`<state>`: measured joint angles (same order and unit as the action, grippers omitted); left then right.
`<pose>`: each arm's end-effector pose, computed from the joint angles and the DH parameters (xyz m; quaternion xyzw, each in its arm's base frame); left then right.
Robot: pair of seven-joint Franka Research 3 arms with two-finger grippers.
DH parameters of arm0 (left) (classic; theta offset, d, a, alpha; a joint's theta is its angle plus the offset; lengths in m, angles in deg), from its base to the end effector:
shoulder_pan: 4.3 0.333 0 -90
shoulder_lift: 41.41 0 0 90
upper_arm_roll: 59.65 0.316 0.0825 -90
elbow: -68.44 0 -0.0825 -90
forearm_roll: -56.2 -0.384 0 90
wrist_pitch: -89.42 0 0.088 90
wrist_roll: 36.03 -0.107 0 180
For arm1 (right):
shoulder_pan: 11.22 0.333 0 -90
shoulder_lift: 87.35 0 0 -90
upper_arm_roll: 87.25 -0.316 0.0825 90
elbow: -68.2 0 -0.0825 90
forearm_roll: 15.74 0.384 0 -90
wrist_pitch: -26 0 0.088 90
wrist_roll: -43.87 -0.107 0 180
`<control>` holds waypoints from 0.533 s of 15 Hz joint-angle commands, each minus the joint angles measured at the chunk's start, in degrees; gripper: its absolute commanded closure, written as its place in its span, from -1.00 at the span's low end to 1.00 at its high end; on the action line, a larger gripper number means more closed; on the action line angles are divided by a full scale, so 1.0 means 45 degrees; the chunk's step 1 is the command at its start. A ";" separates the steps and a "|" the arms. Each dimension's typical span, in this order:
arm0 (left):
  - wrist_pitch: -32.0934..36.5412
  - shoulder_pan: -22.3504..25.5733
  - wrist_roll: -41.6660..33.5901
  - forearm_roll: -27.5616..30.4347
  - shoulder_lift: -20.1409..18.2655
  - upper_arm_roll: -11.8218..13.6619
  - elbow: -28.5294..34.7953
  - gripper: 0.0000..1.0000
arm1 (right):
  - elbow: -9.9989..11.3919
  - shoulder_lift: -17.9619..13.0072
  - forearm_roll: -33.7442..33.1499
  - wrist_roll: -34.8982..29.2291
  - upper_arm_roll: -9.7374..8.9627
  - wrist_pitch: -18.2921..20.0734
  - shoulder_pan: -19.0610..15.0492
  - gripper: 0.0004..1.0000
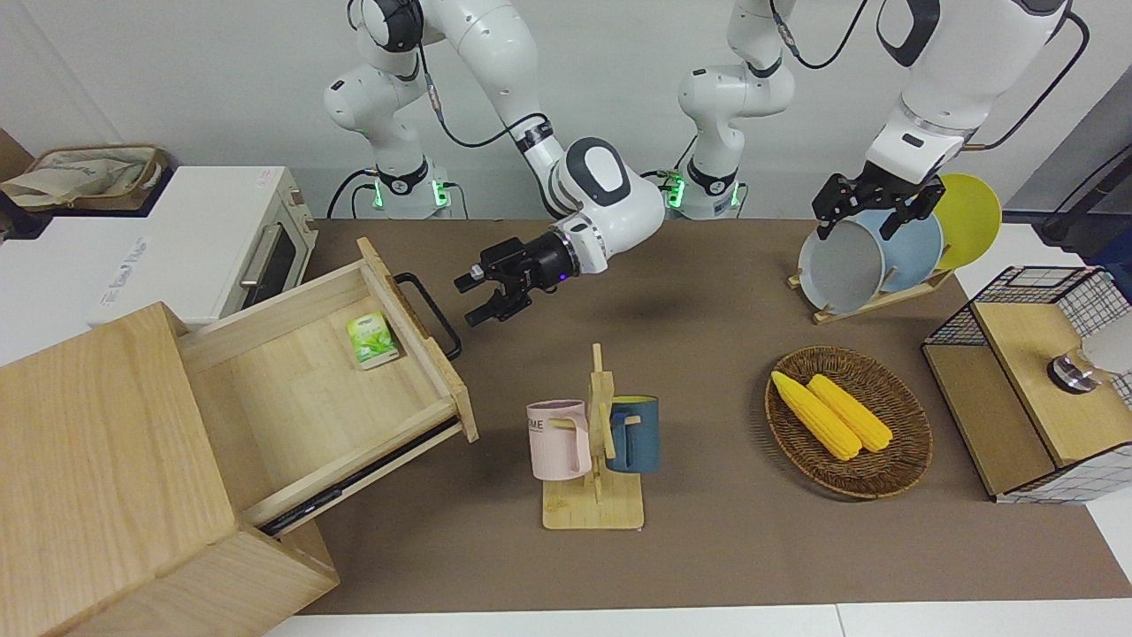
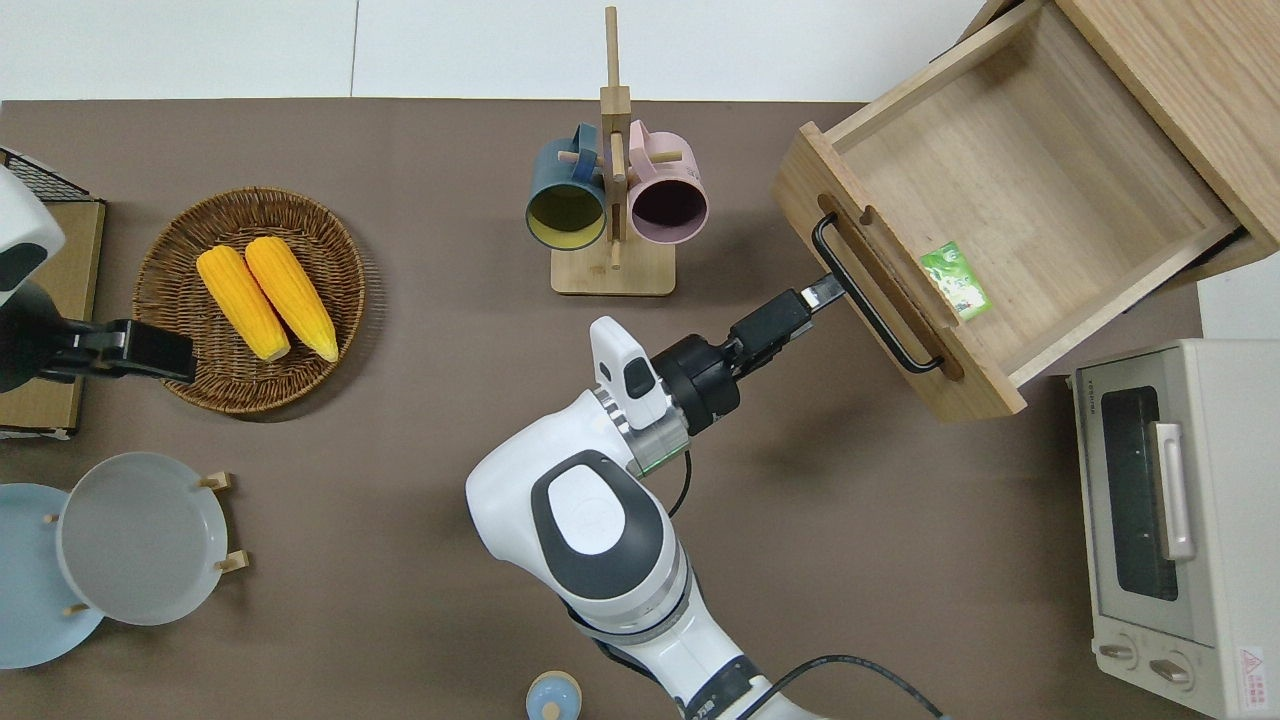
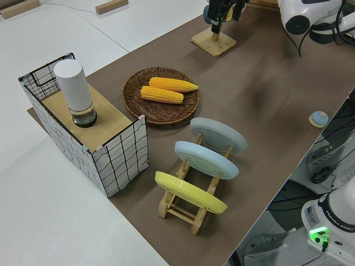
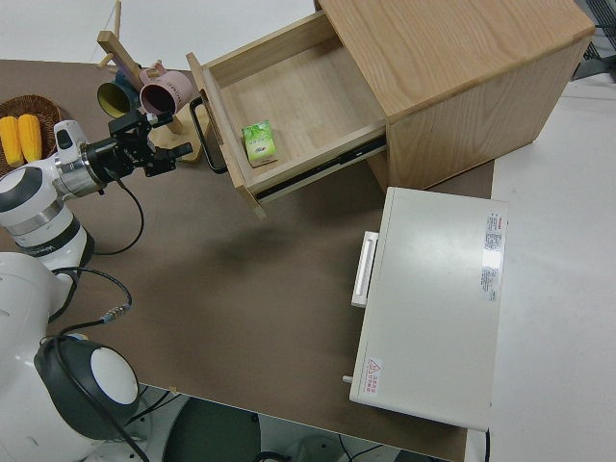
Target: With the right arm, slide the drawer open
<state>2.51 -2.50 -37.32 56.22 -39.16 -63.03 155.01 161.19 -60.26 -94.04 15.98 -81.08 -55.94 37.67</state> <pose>0.5612 -0.0148 0.6261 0.9995 -0.0250 -0.0166 0.0013 0.5432 0.3588 0.4059 0.6960 0.2094 0.1640 0.6670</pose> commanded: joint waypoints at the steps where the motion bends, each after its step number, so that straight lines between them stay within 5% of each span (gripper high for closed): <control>1: 0.0250 0.0068 -0.0124 -0.0219 0.0145 -0.0090 -0.0331 -0.99 | -0.0896 0.0268 0.0913 0.0084 0.0016 0.0630 0.0328 -0.97; 8: 0.0250 0.0068 -0.0124 -0.0219 0.0145 -0.0090 -0.0331 -0.99 | -0.3295 -0.0102 0.5789 0.0064 0.0132 0.0689 0.0290 -0.97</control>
<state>2.51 -2.50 -37.32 56.22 -39.16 -63.03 155.01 150.95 -60.46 -75.63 15.94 -80.87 -53.83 39.66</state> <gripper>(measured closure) 0.004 0.013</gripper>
